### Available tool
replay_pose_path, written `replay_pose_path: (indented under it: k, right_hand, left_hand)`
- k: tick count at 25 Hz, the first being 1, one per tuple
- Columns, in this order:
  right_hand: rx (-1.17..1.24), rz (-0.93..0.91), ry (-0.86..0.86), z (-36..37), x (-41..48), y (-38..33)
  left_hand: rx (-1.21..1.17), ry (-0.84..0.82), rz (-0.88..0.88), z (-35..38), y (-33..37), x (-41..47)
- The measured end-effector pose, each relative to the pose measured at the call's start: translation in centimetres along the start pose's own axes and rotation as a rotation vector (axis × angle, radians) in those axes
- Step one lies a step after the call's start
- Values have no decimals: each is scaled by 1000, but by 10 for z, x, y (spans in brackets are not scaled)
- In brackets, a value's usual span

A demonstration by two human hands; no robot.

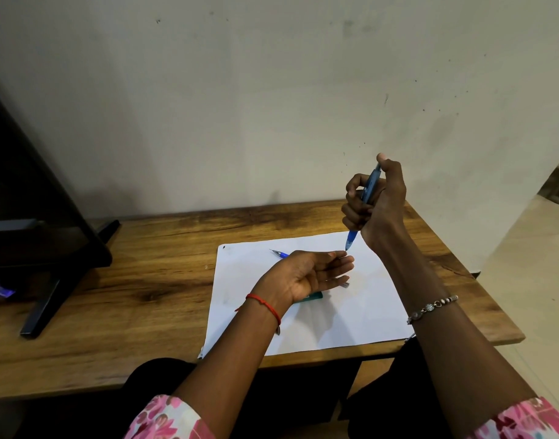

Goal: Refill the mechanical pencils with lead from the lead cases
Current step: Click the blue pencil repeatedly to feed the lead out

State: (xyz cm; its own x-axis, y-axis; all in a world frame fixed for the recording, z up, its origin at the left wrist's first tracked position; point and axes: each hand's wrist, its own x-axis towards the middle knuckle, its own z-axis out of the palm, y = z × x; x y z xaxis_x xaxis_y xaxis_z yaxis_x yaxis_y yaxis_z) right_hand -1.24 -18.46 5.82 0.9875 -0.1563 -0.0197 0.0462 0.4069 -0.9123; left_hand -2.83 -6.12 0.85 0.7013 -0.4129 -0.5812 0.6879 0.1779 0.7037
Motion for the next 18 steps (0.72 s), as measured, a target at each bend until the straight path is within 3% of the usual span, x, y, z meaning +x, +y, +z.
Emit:
replay_pose_path:
  k: [14, 18]
  right_hand:
    - [-51, -8, 4, -1, 5, 7]
    - [49, 73, -87, -1, 3, 8]
  left_hand:
    - [-19, -32, 87, -2, -2, 2]
    - [-50, -66, 109, -1, -2, 2]
